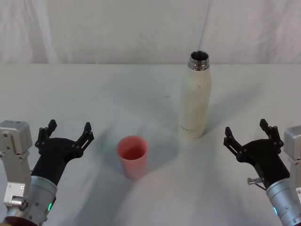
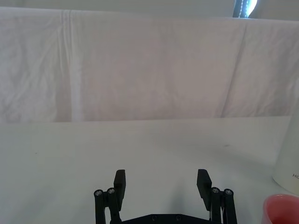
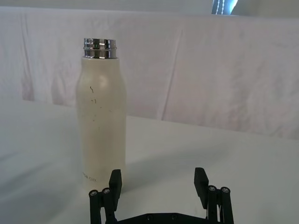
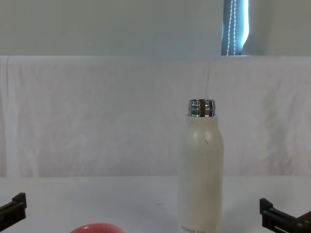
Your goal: Grasp the thermos with one hand and pour water into the cup lid.
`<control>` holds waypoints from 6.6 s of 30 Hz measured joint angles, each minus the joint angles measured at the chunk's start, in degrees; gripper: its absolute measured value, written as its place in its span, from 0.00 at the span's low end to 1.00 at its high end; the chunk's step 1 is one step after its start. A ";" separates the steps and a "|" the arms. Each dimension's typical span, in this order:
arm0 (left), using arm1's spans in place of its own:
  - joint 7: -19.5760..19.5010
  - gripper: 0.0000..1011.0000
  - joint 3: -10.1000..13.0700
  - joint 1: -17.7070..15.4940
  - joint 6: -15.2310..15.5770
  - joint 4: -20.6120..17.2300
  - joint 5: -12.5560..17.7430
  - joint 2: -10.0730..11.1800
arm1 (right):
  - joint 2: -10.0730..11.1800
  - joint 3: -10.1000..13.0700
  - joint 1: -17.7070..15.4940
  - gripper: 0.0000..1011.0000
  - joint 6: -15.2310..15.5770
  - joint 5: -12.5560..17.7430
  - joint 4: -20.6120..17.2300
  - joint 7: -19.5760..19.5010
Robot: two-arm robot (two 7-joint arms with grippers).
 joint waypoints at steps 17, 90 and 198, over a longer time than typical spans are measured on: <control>0.00 0.99 0.00 0.00 0.00 0.00 0.00 0.00 | -2.36 1.96 3.01 0.99 2.37 2.22 1.23 6.45; 0.00 0.99 0.00 0.00 0.00 0.00 0.00 0.00 | -8.72 -2.09 17.37 0.99 4.04 1.55 14.82 10.74; 0.00 0.99 0.00 0.00 0.00 0.00 0.00 0.00 | -6.19 -3.77 22.97 0.95 8.30 3.22 14.49 12.34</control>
